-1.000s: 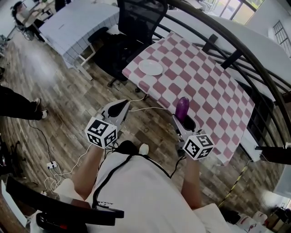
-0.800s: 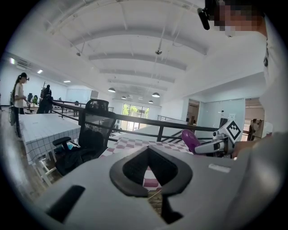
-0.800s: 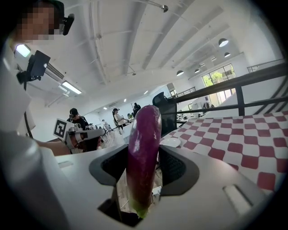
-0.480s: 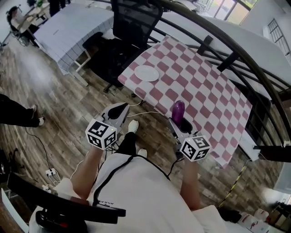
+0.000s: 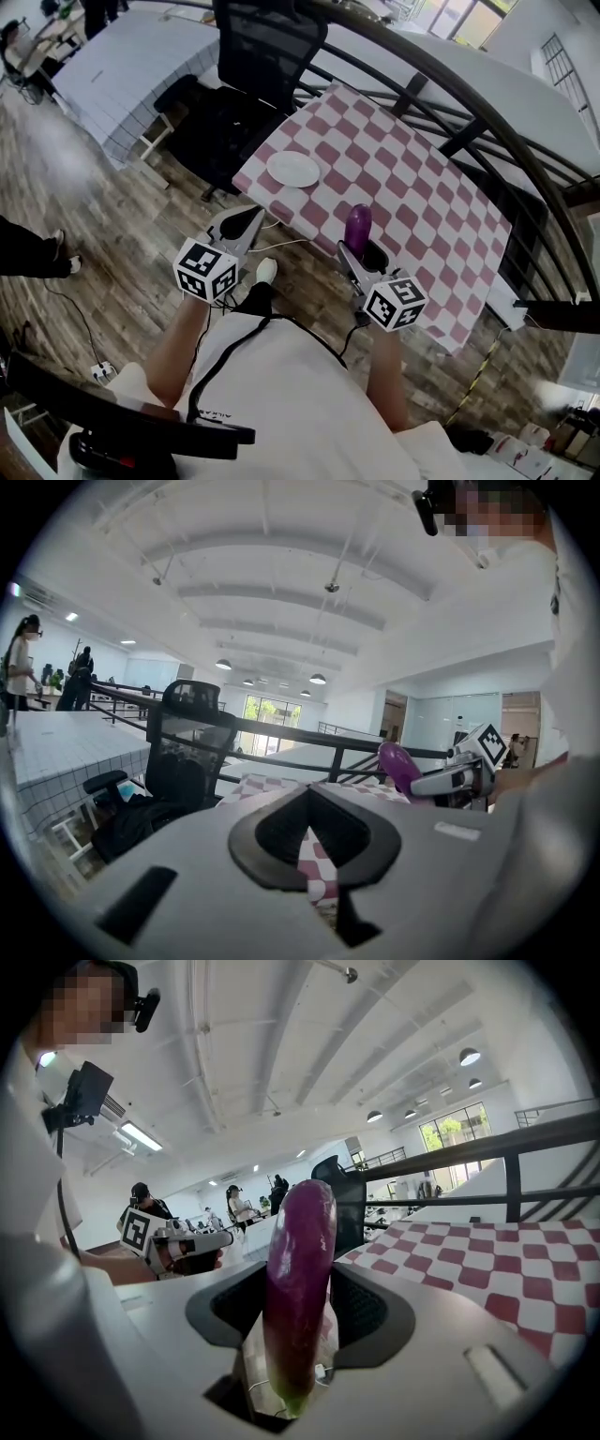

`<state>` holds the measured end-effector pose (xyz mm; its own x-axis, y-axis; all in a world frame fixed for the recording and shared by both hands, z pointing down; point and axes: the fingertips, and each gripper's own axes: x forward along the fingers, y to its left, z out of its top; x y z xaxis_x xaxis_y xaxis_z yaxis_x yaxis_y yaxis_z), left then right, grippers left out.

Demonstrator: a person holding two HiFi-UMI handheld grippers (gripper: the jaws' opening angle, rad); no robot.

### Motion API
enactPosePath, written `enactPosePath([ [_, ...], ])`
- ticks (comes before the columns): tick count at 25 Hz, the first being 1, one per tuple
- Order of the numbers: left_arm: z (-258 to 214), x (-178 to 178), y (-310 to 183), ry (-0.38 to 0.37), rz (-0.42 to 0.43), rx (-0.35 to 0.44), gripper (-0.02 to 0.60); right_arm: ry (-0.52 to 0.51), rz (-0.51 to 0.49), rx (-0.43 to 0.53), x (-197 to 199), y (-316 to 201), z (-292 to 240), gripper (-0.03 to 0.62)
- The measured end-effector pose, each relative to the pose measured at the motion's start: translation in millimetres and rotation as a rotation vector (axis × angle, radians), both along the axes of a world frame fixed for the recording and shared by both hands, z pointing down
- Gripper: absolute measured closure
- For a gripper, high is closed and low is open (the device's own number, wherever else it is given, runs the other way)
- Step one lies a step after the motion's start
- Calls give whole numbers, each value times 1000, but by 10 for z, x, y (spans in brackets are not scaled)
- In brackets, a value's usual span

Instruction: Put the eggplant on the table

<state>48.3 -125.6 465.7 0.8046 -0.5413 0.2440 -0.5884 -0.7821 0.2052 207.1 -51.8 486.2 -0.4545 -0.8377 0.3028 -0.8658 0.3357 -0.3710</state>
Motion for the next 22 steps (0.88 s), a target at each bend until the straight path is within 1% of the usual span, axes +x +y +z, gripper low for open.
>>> enactPosePath([
  [7, 61, -4, -456, 5, 16, -26, 577, 15, 13, -18, -23, -394, -17, 379],
  [14, 208, 58, -959, -17, 109, -65, 577, 31, 50, -48, -120, -982, 50, 379],
  [19, 380, 121, -1323, -33, 198, -92, 581, 107, 82, -59, -164, -1434, 180, 379],
  [22, 442, 145, -1523, -27, 204, -104, 581, 112, 90, -73, -180, -1640, 233, 378],
])
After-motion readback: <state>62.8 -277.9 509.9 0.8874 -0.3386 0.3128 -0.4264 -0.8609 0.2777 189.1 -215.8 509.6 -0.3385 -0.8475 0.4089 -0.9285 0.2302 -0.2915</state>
